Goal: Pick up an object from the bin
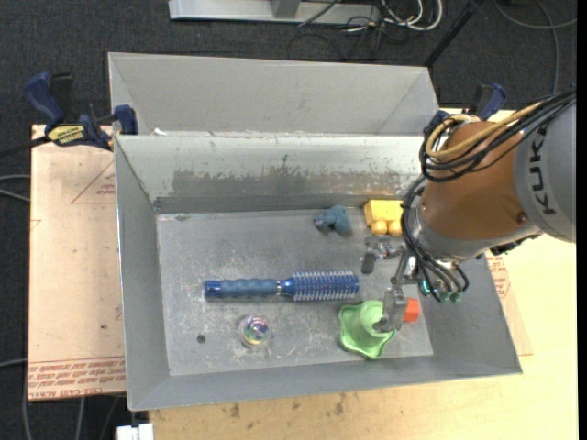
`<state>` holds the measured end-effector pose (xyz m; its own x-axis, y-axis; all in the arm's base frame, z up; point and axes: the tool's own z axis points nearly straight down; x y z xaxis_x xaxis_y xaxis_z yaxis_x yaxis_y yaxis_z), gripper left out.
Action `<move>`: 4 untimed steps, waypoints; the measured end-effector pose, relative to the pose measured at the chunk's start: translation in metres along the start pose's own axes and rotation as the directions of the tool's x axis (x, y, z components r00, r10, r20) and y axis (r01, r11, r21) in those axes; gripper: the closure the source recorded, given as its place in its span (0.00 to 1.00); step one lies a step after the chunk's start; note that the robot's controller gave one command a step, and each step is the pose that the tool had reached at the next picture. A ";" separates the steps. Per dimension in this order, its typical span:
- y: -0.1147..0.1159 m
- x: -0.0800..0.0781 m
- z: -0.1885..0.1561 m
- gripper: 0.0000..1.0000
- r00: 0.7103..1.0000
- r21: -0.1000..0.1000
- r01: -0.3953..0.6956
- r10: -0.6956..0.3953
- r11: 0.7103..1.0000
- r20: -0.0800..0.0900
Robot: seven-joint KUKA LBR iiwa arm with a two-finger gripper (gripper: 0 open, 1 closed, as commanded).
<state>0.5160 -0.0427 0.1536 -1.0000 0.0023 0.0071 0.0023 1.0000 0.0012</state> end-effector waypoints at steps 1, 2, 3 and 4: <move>0.059 -0.046 0.080 0.00 1.000 -0.003 0.023 -0.023 1.000 0.006; 0.055 -0.046 0.076 1.00 1.000 0.000 0.018 -0.018 1.000 0.007; 0.061 -0.025 -0.016 1.00 0.999 0.001 0.039 -0.039 0.999 0.014; 0.060 -0.024 -0.066 1.00 0.998 0.002 0.060 -0.060 0.998 0.014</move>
Offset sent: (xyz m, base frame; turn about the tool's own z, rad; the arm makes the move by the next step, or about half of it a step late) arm 0.0458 0.0540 -0.0750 -0.0155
